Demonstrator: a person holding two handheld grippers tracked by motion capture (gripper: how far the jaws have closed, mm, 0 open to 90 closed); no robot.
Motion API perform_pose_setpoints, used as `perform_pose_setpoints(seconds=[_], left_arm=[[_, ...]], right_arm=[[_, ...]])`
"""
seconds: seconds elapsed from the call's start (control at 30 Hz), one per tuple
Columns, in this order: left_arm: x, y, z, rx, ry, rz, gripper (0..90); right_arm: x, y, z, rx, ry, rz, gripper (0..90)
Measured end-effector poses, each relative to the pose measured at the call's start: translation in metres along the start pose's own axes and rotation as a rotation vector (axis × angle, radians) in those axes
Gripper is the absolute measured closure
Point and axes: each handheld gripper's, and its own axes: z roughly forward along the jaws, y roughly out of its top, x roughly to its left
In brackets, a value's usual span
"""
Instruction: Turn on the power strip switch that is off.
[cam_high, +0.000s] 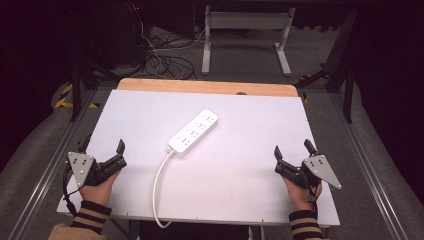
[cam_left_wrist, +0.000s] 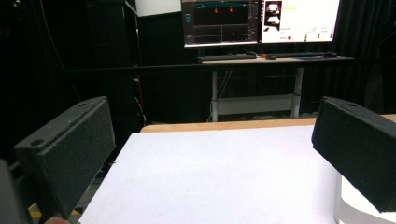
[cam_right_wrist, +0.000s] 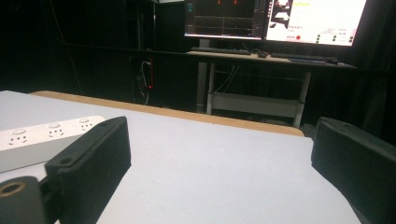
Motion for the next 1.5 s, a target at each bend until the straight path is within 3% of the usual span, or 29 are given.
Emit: perform_pose_setpoints(seconds=[0.33, 0.87, 1.0, 1.17, 1.2, 1.27, 1.3, 1.37, 1.4, 1.5], left_arm=[[0.001, 0.001, 0.001, 0.004, 0.020, -0.010, 0.0], [-0.001, 0.002, 0.002, 0.007, -0.002, 0.004, 0.3], [-0.001, 0.003, 0.002, 0.015, -0.035, 0.010, 1.1], [-0.001, 0.005, -0.001, 0.004, -0.096, 0.019, 15.8], [0.000, 0.006, -0.002, -0.003, -0.110, 0.020, 30.9], [0.000, 0.007, -0.003, -0.013, -0.133, 0.018, 41.2], [0.001, 0.007, -0.003, -0.012, -0.144, 0.017, 52.7], [0.002, 0.009, -0.003, -0.001, -0.169, 0.021, 63.9], [0.002, 0.011, -0.003, 0.022, -0.193, 0.013, 73.6], [0.003, 0.015, -0.004, 0.050, -0.201, 0.012, 89.8]], right_arm=[[0.001, 0.000, 0.001, 0.004, 0.009, -0.007, 5.4], [0.001, 0.000, 0.000, -0.002, 0.008, -0.001, 5.5], [0.000, 0.000, 0.000, 0.000, 0.008, -0.001, 5.5], [0.000, 0.000, -0.001, 0.001, 0.006, -0.001, 5.5], [-0.001, 0.000, -0.001, 0.002, 0.004, 0.002, 5.5], [-0.001, 0.000, -0.002, 0.002, 0.003, 0.000, 5.5], [-0.001, 0.000, -0.002, 0.001, 0.003, 0.000, 5.6], [-0.001, 0.000, -0.002, 0.002, 0.003, 0.001, 5.6], [-0.002, 0.000, -0.002, 0.004, 0.002, 0.000, 5.6], [-0.001, 0.000, -0.002, 0.005, 0.003, -0.002, 5.8]])
